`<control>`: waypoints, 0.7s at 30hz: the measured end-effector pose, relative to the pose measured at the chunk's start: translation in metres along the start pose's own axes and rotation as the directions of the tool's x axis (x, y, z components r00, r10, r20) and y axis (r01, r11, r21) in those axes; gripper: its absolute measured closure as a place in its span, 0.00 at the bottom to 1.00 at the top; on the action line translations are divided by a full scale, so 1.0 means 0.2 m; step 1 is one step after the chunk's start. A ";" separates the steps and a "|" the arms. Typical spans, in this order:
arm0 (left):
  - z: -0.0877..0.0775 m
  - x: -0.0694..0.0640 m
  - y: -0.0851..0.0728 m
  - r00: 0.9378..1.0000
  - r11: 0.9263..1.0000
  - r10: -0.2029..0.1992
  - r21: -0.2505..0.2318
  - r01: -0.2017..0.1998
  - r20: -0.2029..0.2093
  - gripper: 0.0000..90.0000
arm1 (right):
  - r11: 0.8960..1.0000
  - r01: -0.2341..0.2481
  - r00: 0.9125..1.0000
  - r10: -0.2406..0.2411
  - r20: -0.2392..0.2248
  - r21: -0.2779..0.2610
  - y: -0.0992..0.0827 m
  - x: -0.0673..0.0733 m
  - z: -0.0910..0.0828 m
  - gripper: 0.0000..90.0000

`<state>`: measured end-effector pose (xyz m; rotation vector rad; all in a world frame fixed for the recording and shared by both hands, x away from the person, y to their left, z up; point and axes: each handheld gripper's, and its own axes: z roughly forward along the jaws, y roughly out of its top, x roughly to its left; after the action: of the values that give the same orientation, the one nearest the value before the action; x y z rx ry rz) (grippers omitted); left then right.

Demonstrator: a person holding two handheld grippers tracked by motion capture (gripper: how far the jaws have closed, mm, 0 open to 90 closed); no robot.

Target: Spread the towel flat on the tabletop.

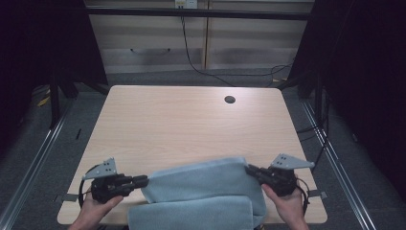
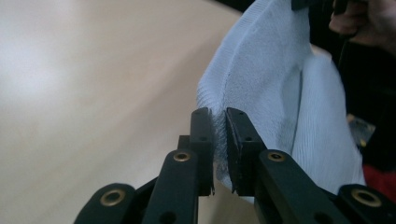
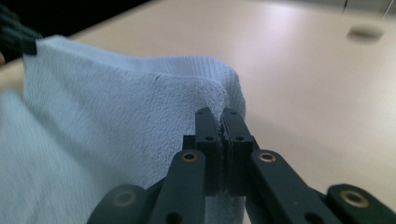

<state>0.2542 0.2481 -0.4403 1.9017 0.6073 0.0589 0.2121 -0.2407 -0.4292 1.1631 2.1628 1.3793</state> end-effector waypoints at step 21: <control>-0.36 0.01 0.74 0.989 0.902 0.088 -0.412 -0.129 -0.118 0.92 | 0.890 0.170 0.985 -0.146 0.089 -0.422 0.82 0.07 -0.31 0.97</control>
<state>0.2905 0.2688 -0.2809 1.5167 0.5044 0.3309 0.2403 -0.2348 -0.2553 0.8252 1.7438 1.6182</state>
